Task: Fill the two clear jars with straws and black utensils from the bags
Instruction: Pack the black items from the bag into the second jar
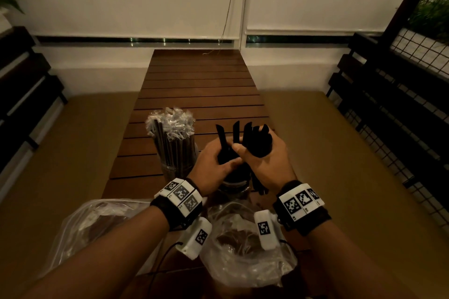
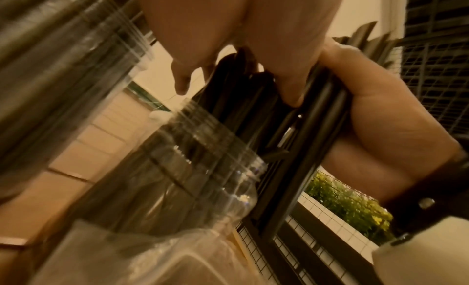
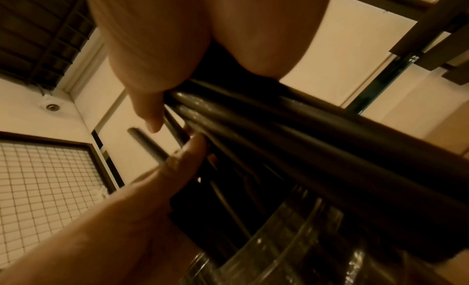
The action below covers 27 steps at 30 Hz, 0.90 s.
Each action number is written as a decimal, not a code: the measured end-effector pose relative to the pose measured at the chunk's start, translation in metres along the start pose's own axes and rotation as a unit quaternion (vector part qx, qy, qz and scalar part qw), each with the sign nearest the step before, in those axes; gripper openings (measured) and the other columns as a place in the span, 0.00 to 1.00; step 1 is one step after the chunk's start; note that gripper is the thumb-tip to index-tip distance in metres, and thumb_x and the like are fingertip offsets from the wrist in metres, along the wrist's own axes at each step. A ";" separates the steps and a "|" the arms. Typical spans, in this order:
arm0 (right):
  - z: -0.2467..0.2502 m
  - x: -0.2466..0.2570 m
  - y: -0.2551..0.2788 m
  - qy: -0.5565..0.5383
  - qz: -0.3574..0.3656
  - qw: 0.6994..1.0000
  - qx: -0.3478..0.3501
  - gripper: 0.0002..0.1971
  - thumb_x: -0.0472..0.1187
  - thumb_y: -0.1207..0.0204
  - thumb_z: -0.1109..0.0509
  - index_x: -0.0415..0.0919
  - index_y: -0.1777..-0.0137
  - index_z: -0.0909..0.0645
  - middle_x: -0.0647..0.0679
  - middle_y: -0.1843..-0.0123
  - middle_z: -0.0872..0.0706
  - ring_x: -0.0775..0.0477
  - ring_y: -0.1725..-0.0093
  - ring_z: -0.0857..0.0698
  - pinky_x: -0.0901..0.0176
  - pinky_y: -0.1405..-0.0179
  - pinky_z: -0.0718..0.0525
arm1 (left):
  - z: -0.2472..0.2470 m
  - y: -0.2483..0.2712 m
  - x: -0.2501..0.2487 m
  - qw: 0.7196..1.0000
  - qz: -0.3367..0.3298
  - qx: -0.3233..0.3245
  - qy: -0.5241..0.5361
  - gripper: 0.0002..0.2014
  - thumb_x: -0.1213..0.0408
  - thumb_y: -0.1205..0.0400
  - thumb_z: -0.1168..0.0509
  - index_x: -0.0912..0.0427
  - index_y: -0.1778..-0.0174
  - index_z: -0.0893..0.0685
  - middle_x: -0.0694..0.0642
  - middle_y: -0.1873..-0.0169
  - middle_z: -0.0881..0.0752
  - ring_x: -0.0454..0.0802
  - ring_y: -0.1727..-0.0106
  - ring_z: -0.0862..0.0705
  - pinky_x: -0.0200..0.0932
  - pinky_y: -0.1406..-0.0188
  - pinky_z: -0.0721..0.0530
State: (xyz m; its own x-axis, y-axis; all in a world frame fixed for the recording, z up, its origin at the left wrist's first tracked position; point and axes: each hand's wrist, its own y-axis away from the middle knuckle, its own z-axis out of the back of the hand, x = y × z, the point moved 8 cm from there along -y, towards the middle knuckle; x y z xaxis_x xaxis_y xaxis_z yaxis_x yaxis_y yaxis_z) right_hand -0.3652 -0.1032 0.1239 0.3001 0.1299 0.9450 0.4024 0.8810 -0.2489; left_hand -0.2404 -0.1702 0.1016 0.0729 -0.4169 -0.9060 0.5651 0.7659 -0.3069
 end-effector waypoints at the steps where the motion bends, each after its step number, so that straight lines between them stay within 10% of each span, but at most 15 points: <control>1: 0.002 -0.001 -0.001 0.007 0.004 1.000 0.002 0.11 0.43 0.29 0.18 0.54 0.53 0.17 0.51 0.52 0.08 0.52 0.49 0.08 0.43 0.46 0.09 | 0.001 0.001 0.003 1.000 0.002 -0.001 0.002 0.21 0.65 0.22 0.28 0.30 0.46 0.19 0.34 0.47 0.14 0.29 0.41 0.17 0.41 0.40 0.16; 6: 0.010 -0.001 -0.008 0.007 0.028 1.000 -0.007 0.09 0.33 0.25 0.22 0.46 0.51 0.16 0.50 0.54 0.08 0.52 0.50 0.08 0.50 0.47 0.09 | -0.004 0.001 0.001 1.000 -0.005 0.015 -0.020 0.28 0.66 0.21 0.31 0.22 0.40 0.25 0.26 0.44 0.17 0.31 0.37 0.18 0.35 0.38 0.19; 12: 0.021 0.002 -0.015 -0.065 0.026 0.996 -0.051 0.08 0.28 0.24 0.23 0.31 0.47 0.15 0.45 0.52 0.07 0.48 0.50 0.07 0.56 0.47 0.10 | -0.009 0.003 0.011 0.996 -0.013 0.058 -0.061 0.24 0.61 0.22 0.31 0.38 0.31 0.26 0.38 0.24 0.33 0.44 0.23 0.30 0.61 0.26 0.26; 15: 0.031 0.013 -0.017 -0.073 0.044 0.994 -0.072 0.09 0.29 0.23 0.24 0.28 0.44 0.14 0.47 0.51 0.07 0.53 0.50 0.07 0.64 0.50 0.12 | -0.011 0.004 0.016 0.996 0.009 0.083 -0.032 0.38 0.66 0.23 0.28 0.48 0.19 0.39 0.15 0.28 0.44 0.30 0.22 0.38 0.53 0.21 0.30; 17: 0.039 0.018 -0.018 -0.088 0.048 0.992 -0.082 0.09 0.29 0.23 0.24 0.27 0.44 0.14 0.48 0.51 0.07 0.55 0.51 0.07 0.68 0.52 0.13 | -0.010 0.003 0.017 0.996 0.012 0.079 -0.044 0.44 0.64 0.25 0.25 0.45 0.17 0.43 0.23 0.22 0.49 0.27 0.21 0.44 0.39 0.23 0.34; 27: 0.012 -0.016 -0.005 0.004 0.014 1.000 0.006 0.11 0.35 0.26 0.19 0.46 0.48 0.15 0.51 0.52 0.08 0.53 0.48 0.08 0.53 0.46 0.10 | 0.000 0.008 0.009 0.998 -0.025 0.034 -0.054 0.28 0.50 0.16 0.39 0.32 0.21 0.41 0.37 0.16 0.50 0.33 0.17 0.50 0.49 0.19 0.41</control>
State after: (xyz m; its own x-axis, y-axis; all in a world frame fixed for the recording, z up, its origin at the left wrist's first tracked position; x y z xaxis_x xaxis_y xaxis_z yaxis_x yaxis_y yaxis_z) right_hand -0.3821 -0.1043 0.1127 0.3183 0.1505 0.9360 0.3834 0.8825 -0.2723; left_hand -0.2356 -0.1680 0.0905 0.1292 -0.5073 -0.8520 0.6240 0.7094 -0.3277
